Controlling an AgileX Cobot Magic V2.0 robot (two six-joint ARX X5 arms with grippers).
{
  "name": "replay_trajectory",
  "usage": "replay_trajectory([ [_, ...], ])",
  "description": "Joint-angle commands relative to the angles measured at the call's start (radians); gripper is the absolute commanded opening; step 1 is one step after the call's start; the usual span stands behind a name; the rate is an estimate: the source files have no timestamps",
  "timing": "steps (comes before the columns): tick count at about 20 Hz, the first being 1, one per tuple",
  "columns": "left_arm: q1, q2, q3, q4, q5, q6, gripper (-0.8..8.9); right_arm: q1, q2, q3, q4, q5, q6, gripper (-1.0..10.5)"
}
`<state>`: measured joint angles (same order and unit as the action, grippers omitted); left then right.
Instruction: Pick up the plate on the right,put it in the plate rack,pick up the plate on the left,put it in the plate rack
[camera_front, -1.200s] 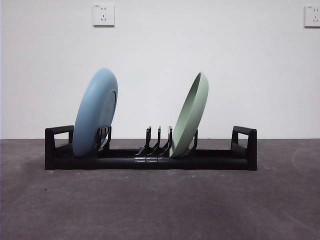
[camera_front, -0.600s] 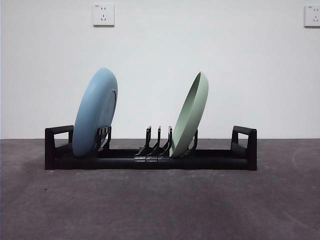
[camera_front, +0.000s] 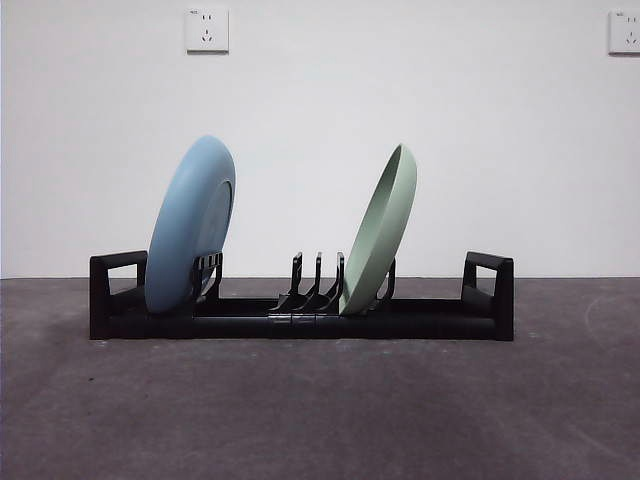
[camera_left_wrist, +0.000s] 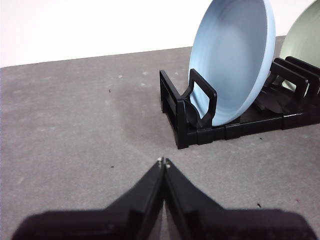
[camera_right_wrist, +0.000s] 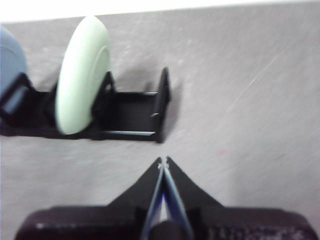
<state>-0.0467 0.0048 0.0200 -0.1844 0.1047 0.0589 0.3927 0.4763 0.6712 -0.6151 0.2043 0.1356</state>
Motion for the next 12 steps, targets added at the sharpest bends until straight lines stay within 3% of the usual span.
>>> replay_trajectory([
  [1,0.003,-0.003,-0.016,0.006,0.001,-0.007,-0.03,-0.063,-0.061,-0.037,0.043,-0.019,-0.121,0.0],
  [4,0.003,-0.003,-0.016,0.006,0.001,-0.007,-0.03,-0.204,-0.192,-0.187,0.229,-0.164,-0.170,0.0],
  [7,0.003,-0.003,-0.016,0.006,0.001,-0.007,-0.03,-0.283,-0.335,-0.372,0.402,-0.283,-0.204,0.0],
  [12,0.003,-0.003,-0.016,0.006,0.001,-0.007,-0.03,-0.302,-0.478,-0.546,0.431,-0.294,-0.196,0.0],
])
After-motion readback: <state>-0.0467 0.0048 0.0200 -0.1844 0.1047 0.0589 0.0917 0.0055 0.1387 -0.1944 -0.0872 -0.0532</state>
